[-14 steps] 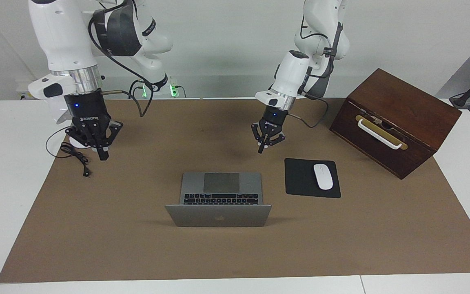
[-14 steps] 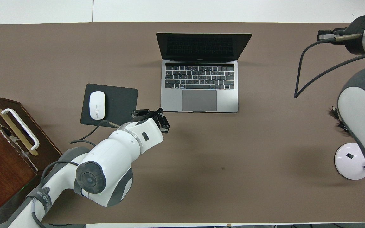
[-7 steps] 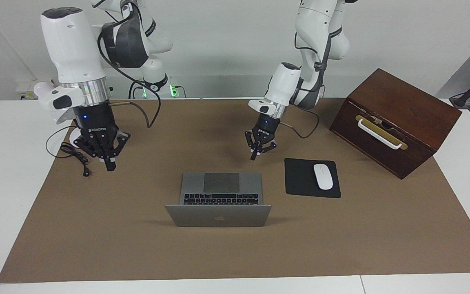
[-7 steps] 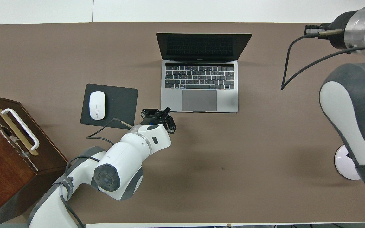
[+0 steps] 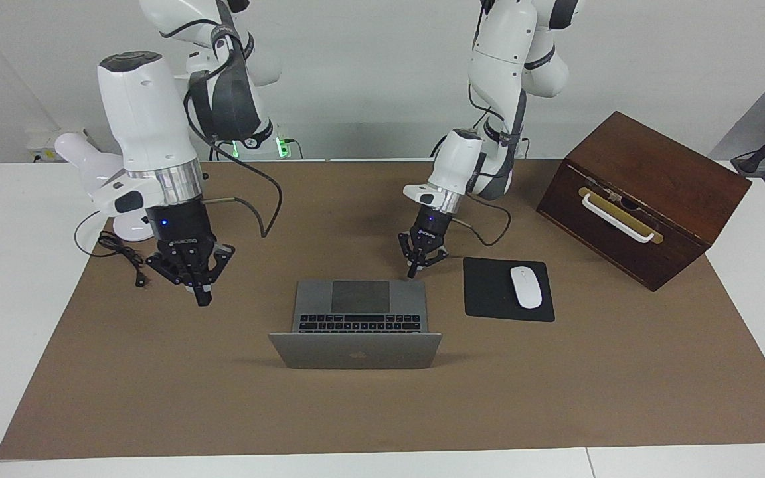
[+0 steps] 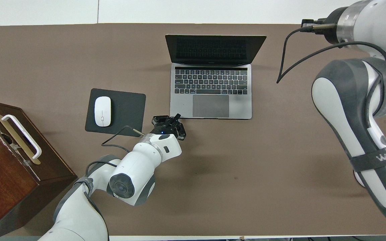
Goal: Close laptop with both arms
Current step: 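Hold the left gripper by the laptop while the right gripper reaches the screen, then push the laptop screen down toward the keyboard with the right gripper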
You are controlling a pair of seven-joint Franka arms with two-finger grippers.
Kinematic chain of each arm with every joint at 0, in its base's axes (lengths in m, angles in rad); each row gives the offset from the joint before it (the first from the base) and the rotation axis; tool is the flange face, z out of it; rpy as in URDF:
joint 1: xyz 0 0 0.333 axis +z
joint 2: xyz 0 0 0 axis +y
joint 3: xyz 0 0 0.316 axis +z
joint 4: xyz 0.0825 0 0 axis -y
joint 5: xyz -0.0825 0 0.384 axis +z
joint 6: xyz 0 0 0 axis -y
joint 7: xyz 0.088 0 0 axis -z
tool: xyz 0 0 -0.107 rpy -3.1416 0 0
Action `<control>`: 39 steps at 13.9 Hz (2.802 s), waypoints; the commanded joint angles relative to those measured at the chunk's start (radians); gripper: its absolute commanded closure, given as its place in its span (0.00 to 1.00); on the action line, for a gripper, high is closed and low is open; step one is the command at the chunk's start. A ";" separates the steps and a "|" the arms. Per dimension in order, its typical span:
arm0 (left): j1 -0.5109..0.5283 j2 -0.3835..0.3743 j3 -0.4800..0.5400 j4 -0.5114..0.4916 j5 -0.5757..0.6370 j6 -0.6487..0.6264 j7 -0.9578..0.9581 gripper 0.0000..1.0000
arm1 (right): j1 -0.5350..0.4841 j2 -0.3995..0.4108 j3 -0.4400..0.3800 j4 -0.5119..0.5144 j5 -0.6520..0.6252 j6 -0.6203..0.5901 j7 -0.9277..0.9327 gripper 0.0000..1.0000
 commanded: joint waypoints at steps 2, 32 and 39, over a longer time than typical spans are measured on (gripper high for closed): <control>-0.013 0.013 0.014 0.025 -0.004 0.019 0.018 1.00 | 0.026 0.099 -0.004 0.113 -0.028 0.004 0.092 1.00; 0.046 0.088 0.015 0.068 0.018 0.016 0.088 1.00 | 0.239 0.470 -0.059 0.546 -0.168 0.014 0.472 1.00; 0.044 0.091 0.015 0.068 0.018 0.016 0.094 1.00 | 0.279 0.470 -0.071 0.546 -0.168 -0.005 0.536 1.00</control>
